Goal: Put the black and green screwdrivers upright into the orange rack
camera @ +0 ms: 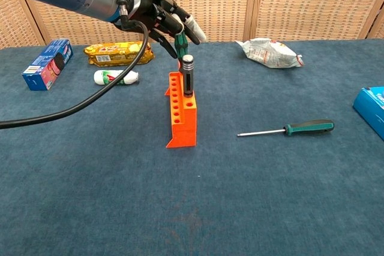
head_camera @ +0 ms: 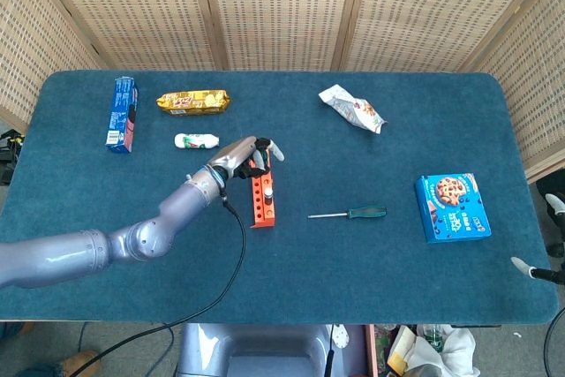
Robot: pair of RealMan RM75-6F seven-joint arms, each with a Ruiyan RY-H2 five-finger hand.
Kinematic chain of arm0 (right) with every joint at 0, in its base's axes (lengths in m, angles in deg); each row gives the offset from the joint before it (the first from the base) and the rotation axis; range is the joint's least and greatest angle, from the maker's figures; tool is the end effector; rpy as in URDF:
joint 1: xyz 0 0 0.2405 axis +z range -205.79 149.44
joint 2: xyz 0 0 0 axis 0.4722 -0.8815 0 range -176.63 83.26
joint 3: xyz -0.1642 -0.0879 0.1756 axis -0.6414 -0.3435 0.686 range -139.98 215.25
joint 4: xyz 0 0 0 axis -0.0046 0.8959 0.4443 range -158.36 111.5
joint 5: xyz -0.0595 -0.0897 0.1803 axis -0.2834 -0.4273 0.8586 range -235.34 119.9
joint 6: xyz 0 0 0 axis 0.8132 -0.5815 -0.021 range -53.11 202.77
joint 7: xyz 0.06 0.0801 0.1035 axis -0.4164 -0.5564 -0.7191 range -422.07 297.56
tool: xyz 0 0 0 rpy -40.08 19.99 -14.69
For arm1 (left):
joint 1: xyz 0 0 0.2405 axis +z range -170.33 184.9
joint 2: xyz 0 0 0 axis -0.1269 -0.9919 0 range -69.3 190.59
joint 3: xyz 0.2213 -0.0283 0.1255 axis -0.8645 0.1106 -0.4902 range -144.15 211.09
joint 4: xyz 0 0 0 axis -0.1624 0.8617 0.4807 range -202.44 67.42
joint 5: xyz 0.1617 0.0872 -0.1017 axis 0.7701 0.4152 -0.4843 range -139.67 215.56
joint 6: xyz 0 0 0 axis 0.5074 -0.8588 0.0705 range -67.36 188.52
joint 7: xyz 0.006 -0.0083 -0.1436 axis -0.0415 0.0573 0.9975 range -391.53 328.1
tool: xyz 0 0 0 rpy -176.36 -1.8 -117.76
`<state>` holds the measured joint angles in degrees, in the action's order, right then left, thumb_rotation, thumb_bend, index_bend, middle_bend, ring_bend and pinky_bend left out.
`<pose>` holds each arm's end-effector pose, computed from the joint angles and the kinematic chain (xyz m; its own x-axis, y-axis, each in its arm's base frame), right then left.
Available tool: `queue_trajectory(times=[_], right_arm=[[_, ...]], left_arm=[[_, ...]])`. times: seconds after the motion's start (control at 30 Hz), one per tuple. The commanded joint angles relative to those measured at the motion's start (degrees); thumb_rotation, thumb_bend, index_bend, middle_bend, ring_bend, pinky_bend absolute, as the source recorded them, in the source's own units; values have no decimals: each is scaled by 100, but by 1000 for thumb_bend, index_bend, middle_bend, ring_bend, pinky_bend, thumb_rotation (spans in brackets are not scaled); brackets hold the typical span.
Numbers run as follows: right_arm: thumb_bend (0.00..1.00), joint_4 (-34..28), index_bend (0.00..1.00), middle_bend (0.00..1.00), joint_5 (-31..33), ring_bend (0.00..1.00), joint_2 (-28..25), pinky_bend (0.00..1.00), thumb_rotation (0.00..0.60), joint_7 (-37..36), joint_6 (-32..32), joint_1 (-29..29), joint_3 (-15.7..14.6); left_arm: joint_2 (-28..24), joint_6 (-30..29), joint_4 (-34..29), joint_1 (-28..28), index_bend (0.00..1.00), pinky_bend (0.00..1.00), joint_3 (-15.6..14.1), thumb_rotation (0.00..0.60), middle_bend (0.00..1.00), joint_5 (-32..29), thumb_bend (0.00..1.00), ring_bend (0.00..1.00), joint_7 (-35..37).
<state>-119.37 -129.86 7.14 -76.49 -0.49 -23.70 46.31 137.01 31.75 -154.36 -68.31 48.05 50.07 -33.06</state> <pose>-0.3399 -0.1957 0.2186 0.2139 -0.0041 0.9768 -0.9506 0.2294 0.2091 -0.0068 0.4189 0.0126 -0.1006 0.6634 0.7415 0.9864 -0.0306 0.1613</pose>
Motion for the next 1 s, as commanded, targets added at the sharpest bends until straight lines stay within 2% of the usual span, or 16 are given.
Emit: queue_trajectory(times=[0.03,0.53,0.63,0.7,0.73,0.77,0.8,0.9,1.0], right_arm=[[0,-12,0,0,-12,0,-12,0,600,-7,-5,-6,-5],[0,-31,0,0,-11,0,-11,0,600,22,-20,-8,-7],[0,-32,0,0,-17,0,-10,0,600,28,-18,-6,-10],[0,-33,0,0,-23,0,-7,0,600,37,-13,-2,-14],[0,-36,0,0,-25,0,-6,0,600,42,-9,-1,-17],[0,-36,0,0,-29,0,-3,0,600,48,-9,0,-19],[0,-37,0,0,-31,0,-1,0,600,53,-13,0,-20],[0,-46,0,0,-34,0,-1,0,600,63,-22,-3,-22],[0,-55,0,0,-37,0,3,0,600,81,-40,-9,-23]], left_arm=[[-103,129,-83,35,365,262,8,600,226,126,1000,156,108],[-343,20,-332,182,356,232,87,600,203,539,1000,156,538],[-457,69,-432,317,272,119,233,600,94,735,1000,86,722],[-550,40,-515,452,158,12,372,600,9,920,994,4,862],[-623,-18,-582,552,121,0,459,600,0,1070,956,0,938],[-728,-135,-661,656,71,0,527,600,0,1234,844,0,974],[-810,-245,-732,734,33,0,555,600,0,1362,687,0,976],[-1074,-687,-970,966,0,0,580,600,0,1735,296,0,899],[-1426,-1379,-1302,1291,0,0,488,600,0,2160,89,0,651]])
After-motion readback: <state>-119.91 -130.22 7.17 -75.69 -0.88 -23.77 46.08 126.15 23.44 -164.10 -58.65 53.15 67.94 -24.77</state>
